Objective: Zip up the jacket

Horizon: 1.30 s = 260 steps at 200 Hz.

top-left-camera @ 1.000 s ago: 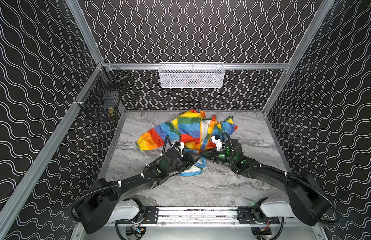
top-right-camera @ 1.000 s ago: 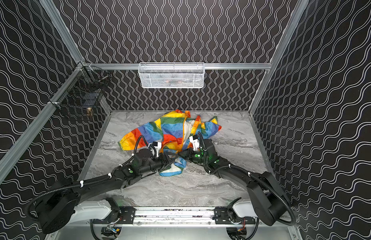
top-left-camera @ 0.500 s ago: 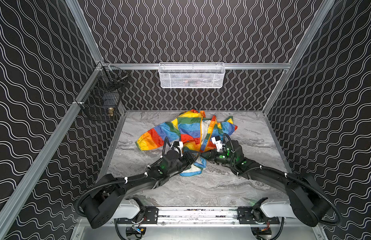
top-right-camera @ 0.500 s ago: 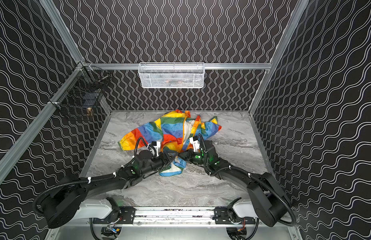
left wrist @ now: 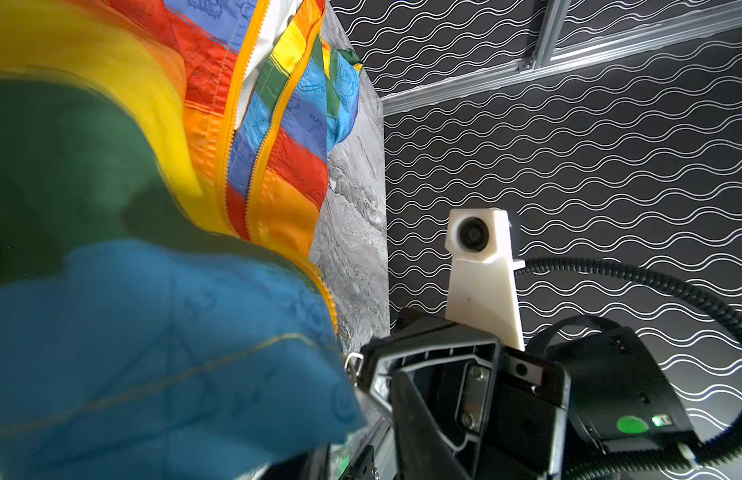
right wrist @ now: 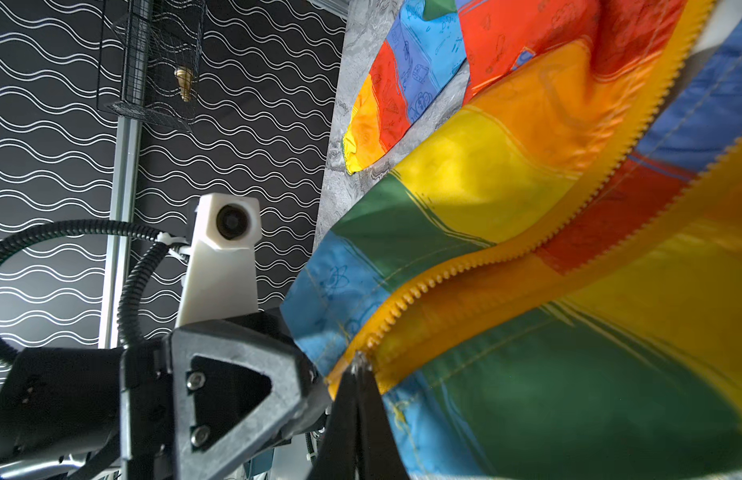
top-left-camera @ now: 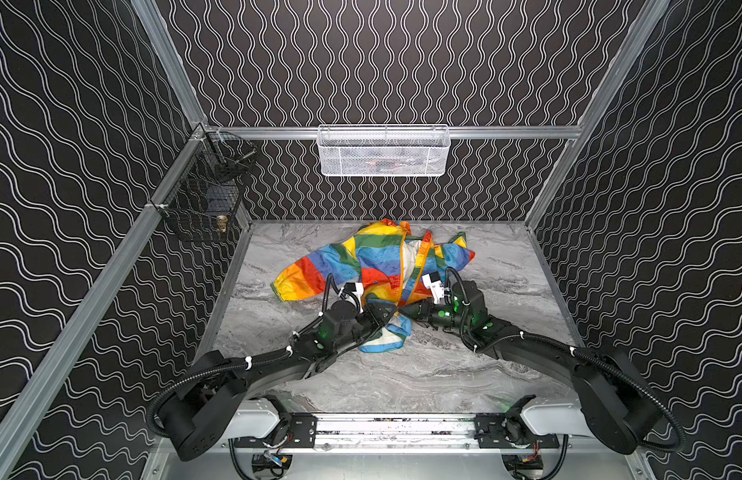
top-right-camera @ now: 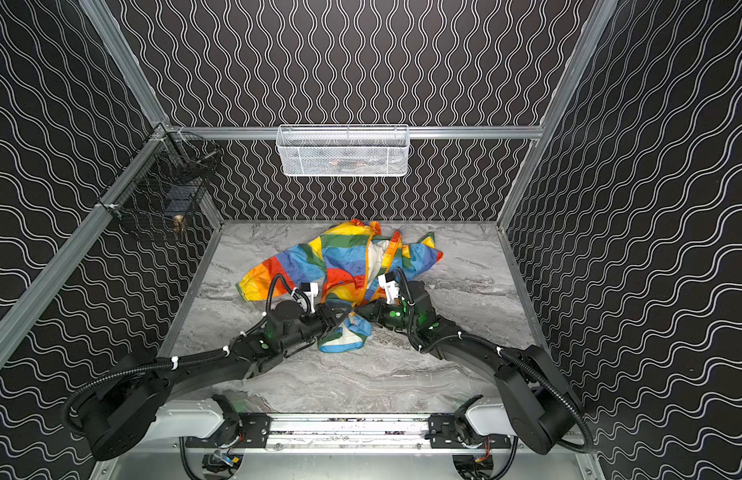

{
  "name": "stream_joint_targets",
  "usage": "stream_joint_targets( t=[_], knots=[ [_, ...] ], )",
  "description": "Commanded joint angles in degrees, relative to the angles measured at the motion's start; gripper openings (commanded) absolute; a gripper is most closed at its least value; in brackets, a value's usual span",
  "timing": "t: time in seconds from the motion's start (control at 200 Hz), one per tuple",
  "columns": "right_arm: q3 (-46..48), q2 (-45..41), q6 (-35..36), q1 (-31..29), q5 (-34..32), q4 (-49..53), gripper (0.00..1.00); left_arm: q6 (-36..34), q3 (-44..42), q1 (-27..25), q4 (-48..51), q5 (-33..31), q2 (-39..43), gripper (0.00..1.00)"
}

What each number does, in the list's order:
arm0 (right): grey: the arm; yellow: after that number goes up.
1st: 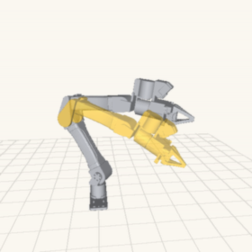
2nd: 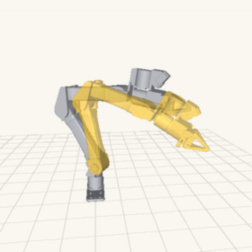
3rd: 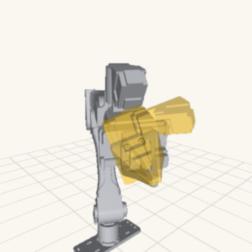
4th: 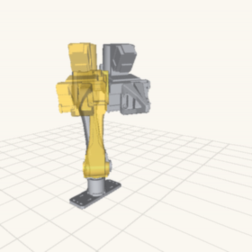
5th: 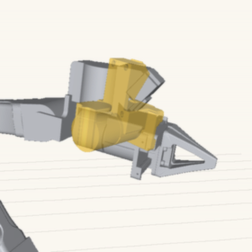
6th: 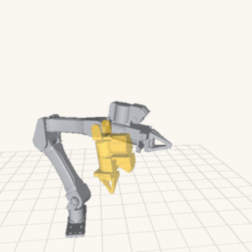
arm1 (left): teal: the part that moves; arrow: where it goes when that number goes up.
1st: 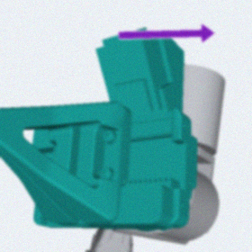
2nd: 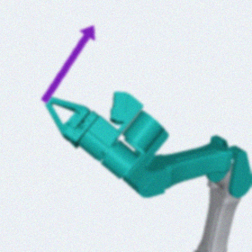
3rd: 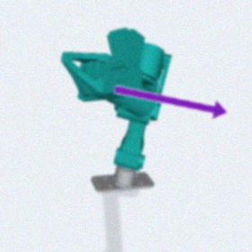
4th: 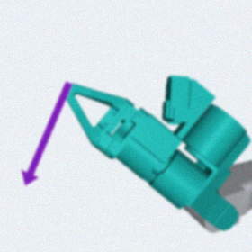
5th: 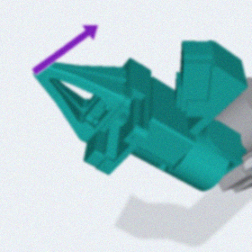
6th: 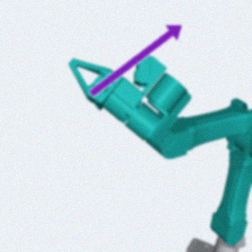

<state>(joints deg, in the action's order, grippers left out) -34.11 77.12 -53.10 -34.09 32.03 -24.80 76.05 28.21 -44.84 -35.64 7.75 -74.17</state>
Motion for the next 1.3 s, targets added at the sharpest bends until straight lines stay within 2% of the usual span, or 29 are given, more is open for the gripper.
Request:
stream_joint_targets(
  t=[0.0, 0.345, 0.621, 0.991, 1.296],
  knots=[
    [-0.18, 0.06, 0.02, -0.14, 0.52, -1.26, 0.00, -0.98, 0.36, 0.17, -0.99, 0.14, -0.40, 0.21],
    [-0.75, -0.76, 1.89, -0.19, -1.42, 1.89, 0.00, -0.70, 0.16, 0.24, -0.92, 1.57, -1.46, 0.00],
    [-3.57, 0.91, 5.66, -0.17, -3.79, 6.99, 0.00, -4.20, 3.50, 0.20, 5.89, 5.03, -1.61, 0.00],
    [-5.76, 2.87, 6.86, -0.21, -4.25, 8.65, 0.00, -10.91, 7.77, 0.22, 13.08, 8.76, -3.01, 0.00],
    [-6.41, 3.65, 7.30, -0.19, -4.96, 9.56, 0.00, -13.38, 6.93, 0.29, 16.26, 9.40, -1.40, 0.00]
  ],
)
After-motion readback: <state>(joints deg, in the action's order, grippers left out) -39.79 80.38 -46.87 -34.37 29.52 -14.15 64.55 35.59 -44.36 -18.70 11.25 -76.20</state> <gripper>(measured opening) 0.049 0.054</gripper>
